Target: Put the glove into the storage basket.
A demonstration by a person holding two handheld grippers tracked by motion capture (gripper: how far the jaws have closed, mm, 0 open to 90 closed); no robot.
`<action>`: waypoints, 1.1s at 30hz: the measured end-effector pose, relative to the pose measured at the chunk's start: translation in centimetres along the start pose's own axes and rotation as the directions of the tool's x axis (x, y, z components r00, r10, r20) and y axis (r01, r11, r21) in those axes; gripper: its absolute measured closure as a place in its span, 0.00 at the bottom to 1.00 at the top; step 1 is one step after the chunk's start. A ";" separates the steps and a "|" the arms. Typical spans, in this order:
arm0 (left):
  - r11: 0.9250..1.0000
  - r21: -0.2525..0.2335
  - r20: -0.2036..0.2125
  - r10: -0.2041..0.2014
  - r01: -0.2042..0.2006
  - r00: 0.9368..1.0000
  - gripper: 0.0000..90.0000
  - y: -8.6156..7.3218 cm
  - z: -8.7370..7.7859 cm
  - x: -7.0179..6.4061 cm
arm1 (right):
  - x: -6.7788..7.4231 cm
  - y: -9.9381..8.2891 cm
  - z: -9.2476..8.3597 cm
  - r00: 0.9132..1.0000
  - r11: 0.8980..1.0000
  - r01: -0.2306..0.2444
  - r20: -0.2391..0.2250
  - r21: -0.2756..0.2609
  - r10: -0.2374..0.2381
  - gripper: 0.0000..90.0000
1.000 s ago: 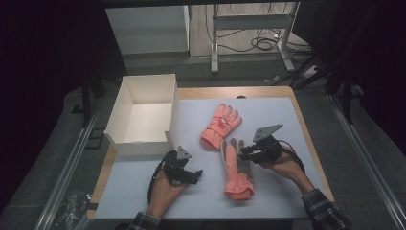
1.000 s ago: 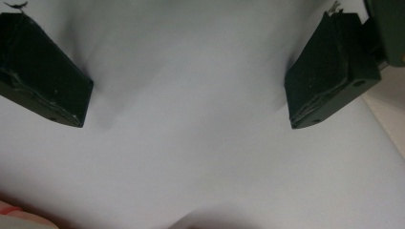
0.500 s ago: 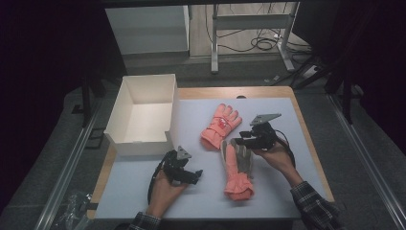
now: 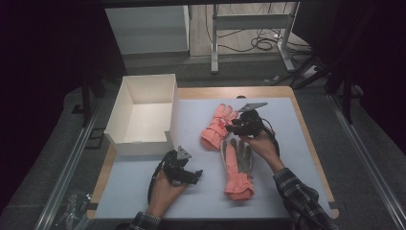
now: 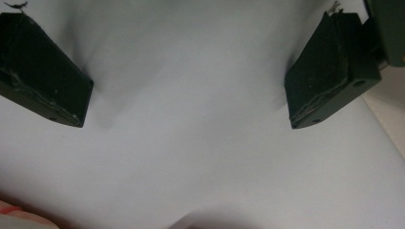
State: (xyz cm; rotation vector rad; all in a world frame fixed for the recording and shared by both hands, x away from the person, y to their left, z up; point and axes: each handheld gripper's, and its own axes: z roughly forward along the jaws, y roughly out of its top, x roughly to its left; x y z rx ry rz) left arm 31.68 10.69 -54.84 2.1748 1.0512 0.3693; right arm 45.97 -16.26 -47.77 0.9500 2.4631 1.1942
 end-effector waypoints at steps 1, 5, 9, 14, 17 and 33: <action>1.000 0.000 0.000 0.006 -0.006 1.000 0.03 0.0 0.0 0.0 | -0.1 0.2 0.3 1.000 1.000 -0.004 0.006 0.002 0.004 0.61; 1.000 0.000 0.000 0.005 -0.005 1.000 0.03 0.0 0.0 0.0 | -0.3 0.6 1.3 0.999 1.000 -0.029 0.015 0.005 0.028 0.58; 1.000 0.000 0.000 0.001 -0.001 1.000 0.03 0.0 0.0 0.0 | -0.5 0.8 2.5 0.999 0.999 -0.043 0.030 0.016 0.043 0.52; 1.000 -0.001 0.000 0.003 -0.003 1.000 0.03 0.0 0.0 0.0 | -0.9 0.9 3.9 0.996 0.997 -0.065 0.062 0.034 0.062 0.51; 1.000 0.001 0.001 0.005 -0.005 1.000 0.03 0.0 0.0 0.0 | -1.2 0.8 4.9 0.995 0.994 -0.085 0.059 0.075 0.081 0.53; 1.000 0.000 0.000 0.005 -0.005 1.000 0.03 0.0 0.0 0.0 | -0.9 0.7 5.1 0.995 0.993 -0.093 0.033 0.079 0.091 0.96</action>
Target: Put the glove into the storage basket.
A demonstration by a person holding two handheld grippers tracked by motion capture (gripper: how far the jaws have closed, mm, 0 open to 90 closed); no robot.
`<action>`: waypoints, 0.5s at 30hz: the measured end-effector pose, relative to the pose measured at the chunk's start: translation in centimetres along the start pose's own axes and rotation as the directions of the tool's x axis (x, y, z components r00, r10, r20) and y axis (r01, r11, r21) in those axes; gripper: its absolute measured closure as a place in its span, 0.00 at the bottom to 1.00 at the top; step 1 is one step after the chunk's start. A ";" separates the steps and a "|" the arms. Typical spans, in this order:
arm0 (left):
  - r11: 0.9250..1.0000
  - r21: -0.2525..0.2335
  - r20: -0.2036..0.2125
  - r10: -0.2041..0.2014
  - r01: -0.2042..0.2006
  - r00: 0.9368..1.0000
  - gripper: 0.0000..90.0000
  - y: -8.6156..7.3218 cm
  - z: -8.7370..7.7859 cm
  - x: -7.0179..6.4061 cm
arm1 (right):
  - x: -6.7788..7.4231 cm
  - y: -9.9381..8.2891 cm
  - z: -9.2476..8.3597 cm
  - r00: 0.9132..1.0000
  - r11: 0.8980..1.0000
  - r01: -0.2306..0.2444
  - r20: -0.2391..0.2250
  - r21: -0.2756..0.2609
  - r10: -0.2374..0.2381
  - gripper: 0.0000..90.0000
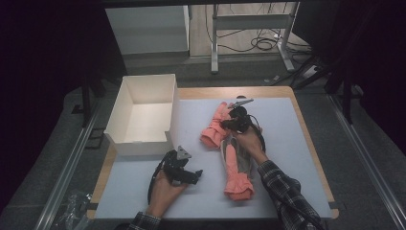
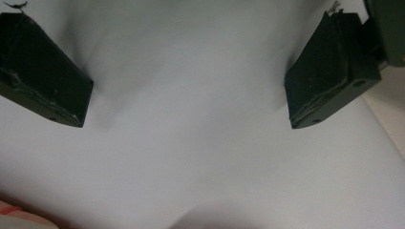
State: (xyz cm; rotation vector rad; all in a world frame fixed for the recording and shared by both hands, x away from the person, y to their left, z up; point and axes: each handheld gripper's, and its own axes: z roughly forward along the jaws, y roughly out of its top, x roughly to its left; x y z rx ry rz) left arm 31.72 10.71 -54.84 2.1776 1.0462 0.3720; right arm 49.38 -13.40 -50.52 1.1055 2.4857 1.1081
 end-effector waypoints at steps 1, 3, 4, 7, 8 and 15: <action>1.000 0.000 0.000 0.000 0.000 1.000 0.03 0.0 0.0 0.0 | -0.1 0.1 -0.2 1.000 1.000 -0.004 -0.008 -0.006 0.004 0.96; 1.000 0.000 0.000 0.000 0.000 1.000 0.03 0.0 0.0 0.0 | -0.2 0.2 -0.4 1.000 1.000 -0.010 -0.018 -0.017 0.010 0.96; 1.000 0.000 0.000 -0.002 0.002 1.000 0.03 0.0 0.0 0.0 | -0.2 0.2 -0.5 1.000 1.000 -0.011 -0.023 -0.022 0.011 0.97; 1.000 0.000 0.002 -0.004 0.004 1.000 0.03 0.0 0.0 0.0 | 0.0 0.5 -0.8 0.999 0.999 -0.013 -0.045 -0.035 0.012 0.97; 1.000 0.000 0.000 -0.001 0.001 1.000 0.03 0.0 0.0 0.0 | 0.1 0.6 -1.0 0.999 0.999 -0.013 -0.053 -0.039 0.010 0.97; 1.000 0.001 0.000 -0.002 0.002 1.000 0.03 0.0 0.0 0.0 | 0.7 1.8 -2.7 0.994 0.997 -0.002 -0.112 -0.079 -0.007 0.97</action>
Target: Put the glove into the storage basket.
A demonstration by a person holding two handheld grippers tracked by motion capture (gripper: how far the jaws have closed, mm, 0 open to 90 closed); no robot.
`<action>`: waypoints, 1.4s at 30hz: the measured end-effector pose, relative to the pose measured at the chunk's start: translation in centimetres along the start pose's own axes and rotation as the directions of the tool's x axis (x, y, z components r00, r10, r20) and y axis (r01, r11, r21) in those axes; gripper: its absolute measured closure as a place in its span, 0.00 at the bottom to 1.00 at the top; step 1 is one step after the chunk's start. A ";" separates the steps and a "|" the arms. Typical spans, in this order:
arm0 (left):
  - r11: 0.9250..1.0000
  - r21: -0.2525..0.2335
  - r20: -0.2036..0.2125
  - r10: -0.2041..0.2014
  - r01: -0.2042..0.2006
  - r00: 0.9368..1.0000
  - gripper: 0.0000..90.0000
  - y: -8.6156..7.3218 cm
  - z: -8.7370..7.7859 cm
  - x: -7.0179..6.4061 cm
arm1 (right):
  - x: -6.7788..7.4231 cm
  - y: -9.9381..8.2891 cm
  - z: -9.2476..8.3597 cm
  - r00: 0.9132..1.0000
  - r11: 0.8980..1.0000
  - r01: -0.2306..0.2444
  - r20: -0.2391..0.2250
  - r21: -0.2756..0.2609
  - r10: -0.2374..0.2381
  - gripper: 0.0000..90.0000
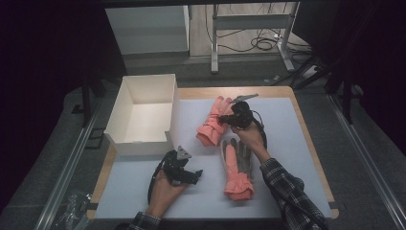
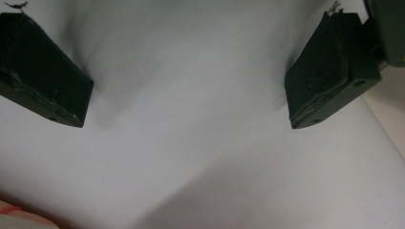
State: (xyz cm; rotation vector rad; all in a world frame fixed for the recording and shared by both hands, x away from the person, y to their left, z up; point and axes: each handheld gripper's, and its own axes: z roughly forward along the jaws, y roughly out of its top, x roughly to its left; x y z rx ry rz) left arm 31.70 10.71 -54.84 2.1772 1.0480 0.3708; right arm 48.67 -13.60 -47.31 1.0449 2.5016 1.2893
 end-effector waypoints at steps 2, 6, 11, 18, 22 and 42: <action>1.000 -0.001 0.000 0.000 0.000 1.000 0.03 0.0 0.0 0.0 | 0.2 0.3 -0.5 1.000 1.000 -0.002 -0.013 -0.001 0.002 0.97; 1.000 -0.002 0.000 0.002 -0.002 1.000 0.03 0.0 0.0 0.0 | 0.5 0.8 -1.7 0.998 1.000 0.018 -0.052 -0.007 -0.018 0.96; 1.000 0.000 0.002 0.002 -0.002 1.000 0.03 0.0 0.0 0.0 | 0.9 1.2 -3.4 0.995 0.999 0.047 -0.091 0.001 -0.046 0.96; 1.000 -0.003 0.001 0.000 0.000 1.000 0.03 0.0 0.0 0.0 | 1.6 1.2 -5.5 0.985 0.995 0.097 -0.141 0.014 -0.094 0.96; 1.000 -0.001 0.000 0.001 -0.001 1.000 0.03 0.0 0.0 0.0 | 2.0 1.0 -6.8 0.978 0.992 0.126 -0.168 0.019 -0.121 0.96; 1.000 -0.003 0.000 0.002 -0.002 1.000 0.03 0.0 0.0 0.0 | 4.7 -3.2 -12.8 0.930 0.962 0.262 -0.287 0.074 -0.231 0.96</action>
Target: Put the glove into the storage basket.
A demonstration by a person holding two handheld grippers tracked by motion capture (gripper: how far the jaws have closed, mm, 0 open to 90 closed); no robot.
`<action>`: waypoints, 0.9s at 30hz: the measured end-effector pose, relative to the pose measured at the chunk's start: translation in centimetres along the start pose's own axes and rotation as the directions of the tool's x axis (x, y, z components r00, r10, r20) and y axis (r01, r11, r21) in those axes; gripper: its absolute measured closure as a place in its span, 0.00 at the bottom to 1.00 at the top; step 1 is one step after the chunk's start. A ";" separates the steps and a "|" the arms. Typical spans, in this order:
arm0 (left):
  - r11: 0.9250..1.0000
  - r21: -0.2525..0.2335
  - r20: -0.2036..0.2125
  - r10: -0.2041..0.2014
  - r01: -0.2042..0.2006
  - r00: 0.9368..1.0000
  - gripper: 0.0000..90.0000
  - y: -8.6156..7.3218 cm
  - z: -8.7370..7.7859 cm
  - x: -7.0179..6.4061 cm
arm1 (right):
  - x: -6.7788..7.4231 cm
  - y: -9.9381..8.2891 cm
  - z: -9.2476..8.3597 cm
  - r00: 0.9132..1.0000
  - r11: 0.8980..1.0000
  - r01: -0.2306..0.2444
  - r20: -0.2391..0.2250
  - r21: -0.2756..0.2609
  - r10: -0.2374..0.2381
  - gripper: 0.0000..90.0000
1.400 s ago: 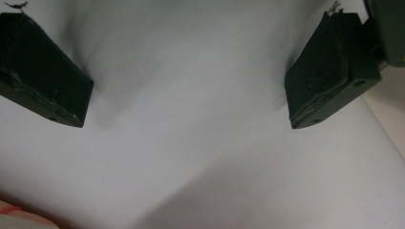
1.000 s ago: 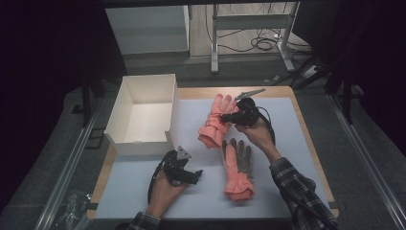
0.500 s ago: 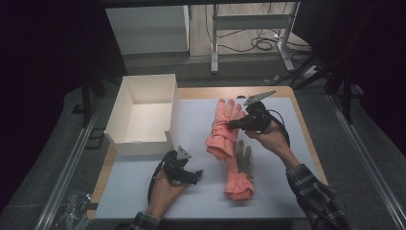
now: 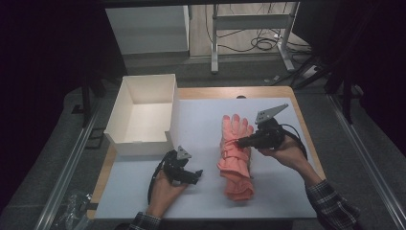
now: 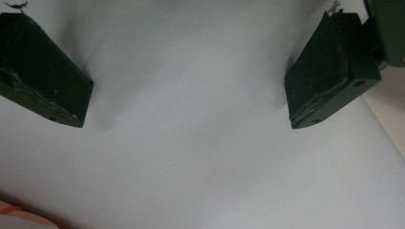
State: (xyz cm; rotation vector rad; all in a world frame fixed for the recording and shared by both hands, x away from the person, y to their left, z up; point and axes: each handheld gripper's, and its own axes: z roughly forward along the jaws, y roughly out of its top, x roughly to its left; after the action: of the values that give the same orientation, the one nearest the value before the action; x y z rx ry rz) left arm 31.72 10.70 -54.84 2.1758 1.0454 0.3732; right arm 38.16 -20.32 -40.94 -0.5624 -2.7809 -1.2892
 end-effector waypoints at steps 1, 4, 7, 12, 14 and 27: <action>1.000 0.000 0.000 -0.001 0.001 1.000 0.03 0.0 0.0 0.0 | 0.3 -0.3 -0.1 1.000 1.000 0.008 -0.006 0.008 -0.008 0.96; 1.000 0.001 0.001 -0.004 0.004 1.000 0.03 0.0 0.0 0.0 | 0.8 -1.2 -0.3 1.000 1.000 0.016 -0.020 0.022 -0.015 0.96; 1.000 0.000 0.000 -0.004 0.004 1.000 0.03 0.0 0.0 0.0 | 1.2 -2.2 0.0 0.999 0.999 0.030 -0.042 0.044 -0.029 0.96; 1.000 0.000 0.000 0.001 -0.001 1.000 0.03 0.0 0.0 0.0 | 1.1 -3.6 1.4 0.998 0.995 0.045 -0.055 0.089 -0.040 0.96; 1.000 0.000 0.000 0.001 -0.001 1.000 0.03 0.0 0.0 0.0 | 0.9 -4.0 2.0 0.998 0.993 0.055 -0.032 0.102 -0.052 0.95; 1.000 0.000 0.000 -0.001 0.001 1.000 0.03 0.0 0.0 0.0 | 1.3 -5.2 3.3 0.994 0.991 0.077 0.064 0.112 -0.084 0.78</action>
State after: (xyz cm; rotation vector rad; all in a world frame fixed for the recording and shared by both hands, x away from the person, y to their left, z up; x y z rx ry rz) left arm 31.71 10.69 -54.85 2.1747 1.0464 0.3730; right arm 35.64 -20.54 -46.69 -0.5023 -2.9369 -1.1428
